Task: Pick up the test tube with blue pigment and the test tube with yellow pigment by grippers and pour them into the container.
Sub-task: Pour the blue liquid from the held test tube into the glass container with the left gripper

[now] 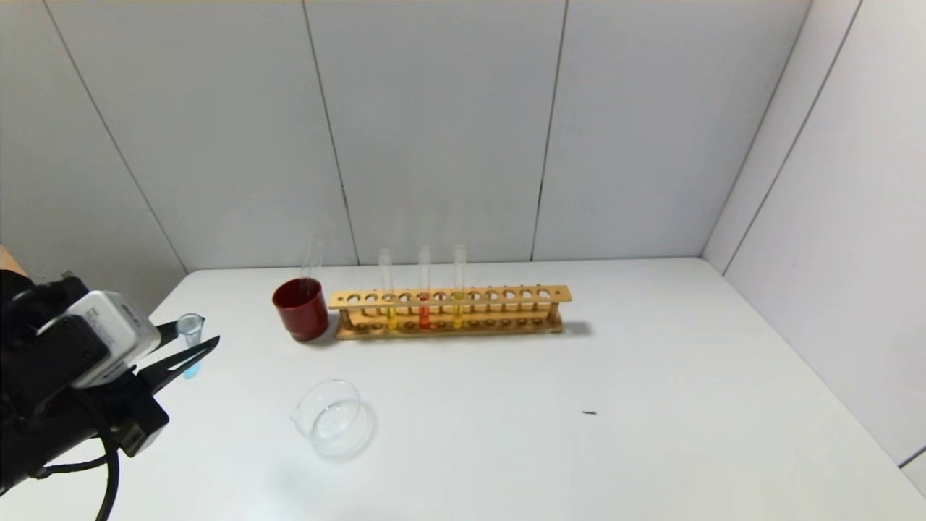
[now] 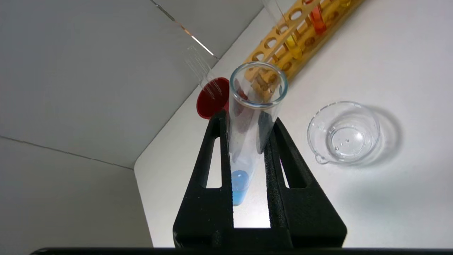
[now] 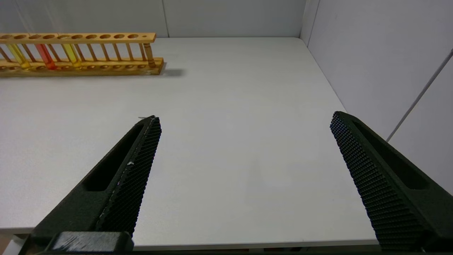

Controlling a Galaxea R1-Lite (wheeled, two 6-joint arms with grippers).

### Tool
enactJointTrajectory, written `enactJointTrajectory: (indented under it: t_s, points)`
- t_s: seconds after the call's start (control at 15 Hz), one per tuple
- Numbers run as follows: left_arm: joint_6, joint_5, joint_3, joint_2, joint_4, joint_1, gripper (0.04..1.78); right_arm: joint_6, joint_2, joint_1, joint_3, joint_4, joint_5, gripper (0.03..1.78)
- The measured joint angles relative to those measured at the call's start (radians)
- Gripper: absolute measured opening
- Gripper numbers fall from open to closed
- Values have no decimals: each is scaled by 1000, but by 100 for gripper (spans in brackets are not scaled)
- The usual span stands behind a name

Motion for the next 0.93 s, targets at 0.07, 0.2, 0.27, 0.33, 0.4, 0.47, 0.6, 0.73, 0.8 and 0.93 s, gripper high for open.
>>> enactJointTrajectory:
  t_s: [0.07,0.2,0.27,0.33,0.4,0.47,0.6,0.73,0.8,0.93]
  points:
    - [45,-6,1,22,-1,-2,31,0,0,0,0,0,0,175]
    - [166,-13,-1,66,-2,-10,31,0,0,0,0,0,0,175]
    - [204,-13,2,87,-2,-12,31,0,0,0,0,0,0,175]
    - [216,-13,7,106,-1,-13,31,0,0,0,0,0,0,175]
    - [218,-9,13,120,-2,-13,31,0,0,0,0,0,0,175]
    - [217,-7,19,134,-1,-12,31,0,0,0,0,0,0,175]
    - [227,-7,24,164,-3,-7,31,0,0,0,0,0,0,175]
    - [284,-7,23,194,-5,-5,31,0,0,0,0,0,0,175]
    - [329,-7,19,206,-6,-3,31,0,0,0,0,0,0,175]
    - [402,-6,10,223,-10,1,31,0,0,0,0,0,0,175]
